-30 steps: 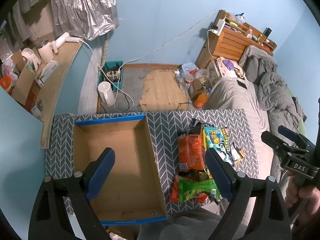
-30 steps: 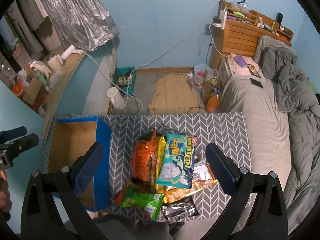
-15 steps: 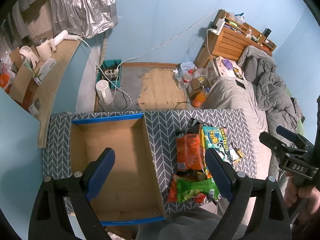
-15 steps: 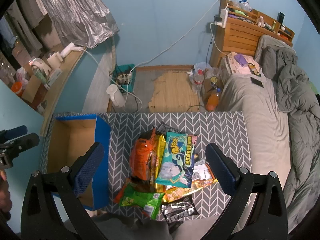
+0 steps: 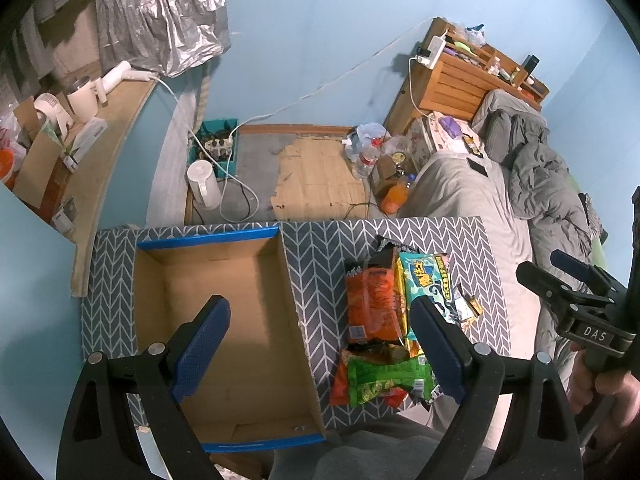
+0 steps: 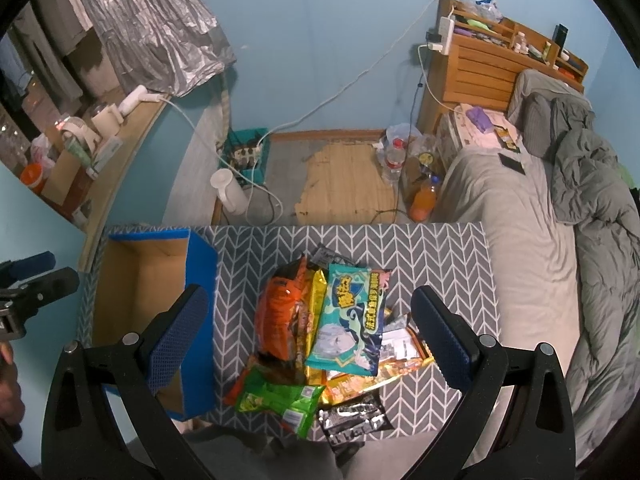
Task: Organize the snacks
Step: 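Move both grippers toward the pile of snack bags on the table, then grasp the orange chip bag with the left gripper while the right grasps the teal squid bag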
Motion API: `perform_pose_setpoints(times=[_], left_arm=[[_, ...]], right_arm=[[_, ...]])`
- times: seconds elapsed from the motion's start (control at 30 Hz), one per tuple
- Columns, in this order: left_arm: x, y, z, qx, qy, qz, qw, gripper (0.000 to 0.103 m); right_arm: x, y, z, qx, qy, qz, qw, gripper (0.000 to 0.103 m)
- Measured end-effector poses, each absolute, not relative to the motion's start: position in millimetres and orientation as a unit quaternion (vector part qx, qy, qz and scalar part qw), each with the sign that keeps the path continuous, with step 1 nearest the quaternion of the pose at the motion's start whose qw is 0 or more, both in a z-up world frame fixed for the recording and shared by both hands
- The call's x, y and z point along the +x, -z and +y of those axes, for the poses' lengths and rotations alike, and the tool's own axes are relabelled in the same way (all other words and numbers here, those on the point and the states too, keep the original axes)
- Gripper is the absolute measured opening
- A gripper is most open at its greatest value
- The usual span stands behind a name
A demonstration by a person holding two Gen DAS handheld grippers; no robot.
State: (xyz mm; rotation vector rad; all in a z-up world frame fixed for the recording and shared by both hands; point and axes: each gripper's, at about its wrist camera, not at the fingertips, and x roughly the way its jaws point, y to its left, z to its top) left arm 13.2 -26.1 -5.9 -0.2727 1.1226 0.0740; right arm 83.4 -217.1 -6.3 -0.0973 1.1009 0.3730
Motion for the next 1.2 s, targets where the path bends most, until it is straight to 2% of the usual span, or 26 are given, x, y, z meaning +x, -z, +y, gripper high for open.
perform_pose_setpoints(times=[0.83, 1.2], left_arm=[[17, 9, -46, -0.118, -0.016, 0.541, 0.832, 0.092], [34, 27, -63, -0.107, -0.001, 0.556, 0.824, 0.093]], right_arm=[[82, 9, -227, -0.044, -0.171, 0.528, 0.831, 0.100], [94, 34, -249, -0.047, -0.170, 0.550, 0.816, 0.100]])
